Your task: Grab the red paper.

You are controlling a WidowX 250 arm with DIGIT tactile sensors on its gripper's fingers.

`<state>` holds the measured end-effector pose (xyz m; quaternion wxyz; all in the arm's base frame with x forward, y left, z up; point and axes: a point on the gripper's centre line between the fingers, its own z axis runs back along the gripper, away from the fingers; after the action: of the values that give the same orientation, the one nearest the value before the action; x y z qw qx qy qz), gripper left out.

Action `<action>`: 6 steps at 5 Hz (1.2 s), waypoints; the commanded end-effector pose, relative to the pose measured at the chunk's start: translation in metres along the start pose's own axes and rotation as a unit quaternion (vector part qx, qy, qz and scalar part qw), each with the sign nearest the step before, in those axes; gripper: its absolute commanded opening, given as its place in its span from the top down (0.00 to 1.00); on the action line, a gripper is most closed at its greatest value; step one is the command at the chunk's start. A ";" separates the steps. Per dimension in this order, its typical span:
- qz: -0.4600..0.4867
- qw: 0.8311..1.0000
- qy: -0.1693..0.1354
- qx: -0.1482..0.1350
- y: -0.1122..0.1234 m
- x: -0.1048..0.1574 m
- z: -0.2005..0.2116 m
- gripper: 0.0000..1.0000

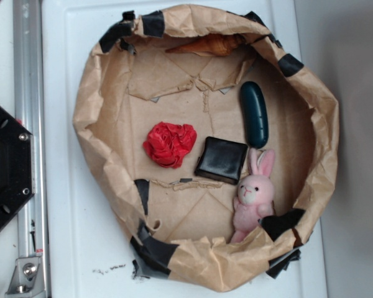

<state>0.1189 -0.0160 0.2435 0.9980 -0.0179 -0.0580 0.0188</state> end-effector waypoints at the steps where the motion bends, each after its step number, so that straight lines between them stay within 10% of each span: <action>1: 0.000 1.000 0.000 0.000 0.000 0.000 0.000 0.00; 2: 0.089 0.994 0.019 0.054 0.047 0.046 -0.054 0.00; 3: 0.154 0.987 0.007 0.050 0.071 0.086 -0.101 0.00; 4: 0.165 0.986 -0.001 0.032 0.071 0.123 -0.130 0.00; 6: 0.096 0.992 0.070 0.041 0.034 0.116 -0.200 0.00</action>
<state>0.2519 0.0167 0.0470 0.9920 0.0150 0.0396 0.1193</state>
